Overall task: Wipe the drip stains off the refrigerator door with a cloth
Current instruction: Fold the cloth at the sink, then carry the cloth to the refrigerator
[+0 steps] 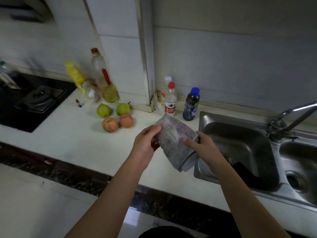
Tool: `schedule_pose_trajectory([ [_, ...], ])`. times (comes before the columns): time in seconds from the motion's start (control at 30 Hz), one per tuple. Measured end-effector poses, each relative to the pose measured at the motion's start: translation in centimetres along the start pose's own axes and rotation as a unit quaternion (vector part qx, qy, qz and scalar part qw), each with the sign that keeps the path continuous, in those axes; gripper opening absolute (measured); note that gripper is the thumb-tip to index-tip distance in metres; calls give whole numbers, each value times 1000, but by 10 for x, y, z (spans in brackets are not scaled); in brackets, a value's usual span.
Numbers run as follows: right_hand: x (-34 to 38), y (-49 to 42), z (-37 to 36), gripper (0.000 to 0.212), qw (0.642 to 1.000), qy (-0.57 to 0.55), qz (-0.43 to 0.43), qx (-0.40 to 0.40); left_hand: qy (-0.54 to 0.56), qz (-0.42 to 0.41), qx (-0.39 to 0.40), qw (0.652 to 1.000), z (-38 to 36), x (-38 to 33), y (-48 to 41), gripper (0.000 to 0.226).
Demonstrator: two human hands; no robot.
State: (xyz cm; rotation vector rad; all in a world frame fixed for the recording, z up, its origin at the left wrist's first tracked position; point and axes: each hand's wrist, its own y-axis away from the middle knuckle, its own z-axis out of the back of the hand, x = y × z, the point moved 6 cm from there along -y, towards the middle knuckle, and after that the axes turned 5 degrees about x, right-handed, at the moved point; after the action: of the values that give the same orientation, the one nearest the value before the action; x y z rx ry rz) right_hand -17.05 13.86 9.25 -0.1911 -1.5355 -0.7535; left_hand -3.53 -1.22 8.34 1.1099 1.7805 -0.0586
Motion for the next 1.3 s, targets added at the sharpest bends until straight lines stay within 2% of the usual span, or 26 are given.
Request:
schedule_pose_trajectory([
  [0.17, 23, 4, -27, 23, 998, 13, 28, 60, -9, -57, -57, 997, 31, -9, 58, 12],
  [0.27, 25, 7, -63, 20, 992, 17, 40, 122, -28, -75, -126, 989, 59, -2, 102, 15],
  [0.37, 22, 17, -131, 18, 975, 41, 49, 211, 23, -100, -213, 972, 103, 7, 165, 20],
  [0.47, 17, 47, -221, 17, 945, 58, 52, 317, 55, -122, -302, 944, 159, 14, 246, 33],
  [0.57, 11, 88, -317, 14, 905, 80, 60, 414, 85, -149, -380, 909, 211, 27, 328, 24],
  [0.73, -4, 149, -441, 12, 843, 116, 73, 520, 120, -191, -505, 833, 280, 47, 427, 17],
  [0.8, -7, 156, -476, 22, 841, 112, 65, 526, 116, -191, -536, 814, 310, 48, 448, 18],
  [0.87, -8, 149, -503, 37, 858, 95, 54, 502, 99, -177, -559, 804, 342, 51, 460, 19],
  [0.9, -7, 143, -513, 38, 868, 90, 49, 487, 89, -164, -562, 806, 357, 54, 463, 19],
  [1.0, -9, 117, -529, 19, 883, 103, 36, 457, 76, -113, -555, 820, 399, 67, 462, 18],
  [1.13, -31, 72, -533, 25, 900, 157, 3, 406, 54, -48, -565, 822, 448, 81, 457, 24],
  [1.3, -60, 17, -560, 20, 910, 198, -32, 363, 51, 45, -561, 825, 510, 108, 442, 26],
])
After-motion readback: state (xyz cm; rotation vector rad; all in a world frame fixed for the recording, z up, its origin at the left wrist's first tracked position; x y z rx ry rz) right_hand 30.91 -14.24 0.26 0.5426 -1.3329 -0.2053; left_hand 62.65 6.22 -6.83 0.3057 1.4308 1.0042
